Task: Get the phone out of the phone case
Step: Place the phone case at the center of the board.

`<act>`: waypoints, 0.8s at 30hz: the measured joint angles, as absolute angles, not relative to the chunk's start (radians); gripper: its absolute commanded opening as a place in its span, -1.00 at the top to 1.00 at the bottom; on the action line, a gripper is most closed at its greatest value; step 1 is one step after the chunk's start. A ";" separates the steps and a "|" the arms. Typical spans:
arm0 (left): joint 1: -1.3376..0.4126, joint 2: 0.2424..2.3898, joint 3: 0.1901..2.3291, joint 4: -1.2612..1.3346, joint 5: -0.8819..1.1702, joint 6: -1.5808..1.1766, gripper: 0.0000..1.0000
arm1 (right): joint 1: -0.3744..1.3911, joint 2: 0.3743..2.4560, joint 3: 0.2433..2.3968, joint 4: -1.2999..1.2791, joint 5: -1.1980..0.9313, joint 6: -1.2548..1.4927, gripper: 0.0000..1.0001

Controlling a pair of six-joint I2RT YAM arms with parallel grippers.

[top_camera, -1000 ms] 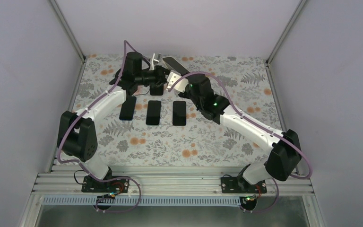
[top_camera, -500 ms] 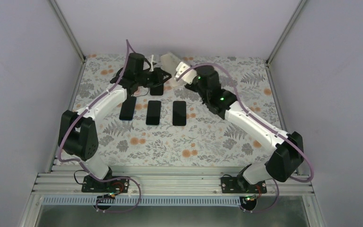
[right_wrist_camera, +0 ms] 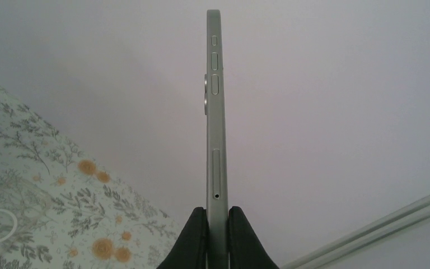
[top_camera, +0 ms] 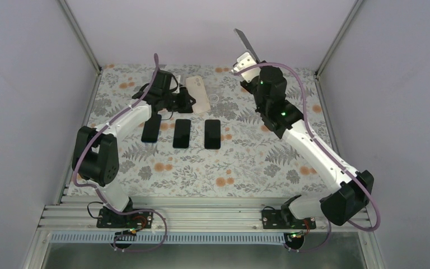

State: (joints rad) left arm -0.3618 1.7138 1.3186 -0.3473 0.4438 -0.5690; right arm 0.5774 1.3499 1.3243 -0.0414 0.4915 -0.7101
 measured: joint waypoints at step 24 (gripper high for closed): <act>-0.489 2.153 1.860 -0.369 0.580 -0.354 0.95 | 0.374 1.300 1.320 -0.208 0.348 -0.504 0.92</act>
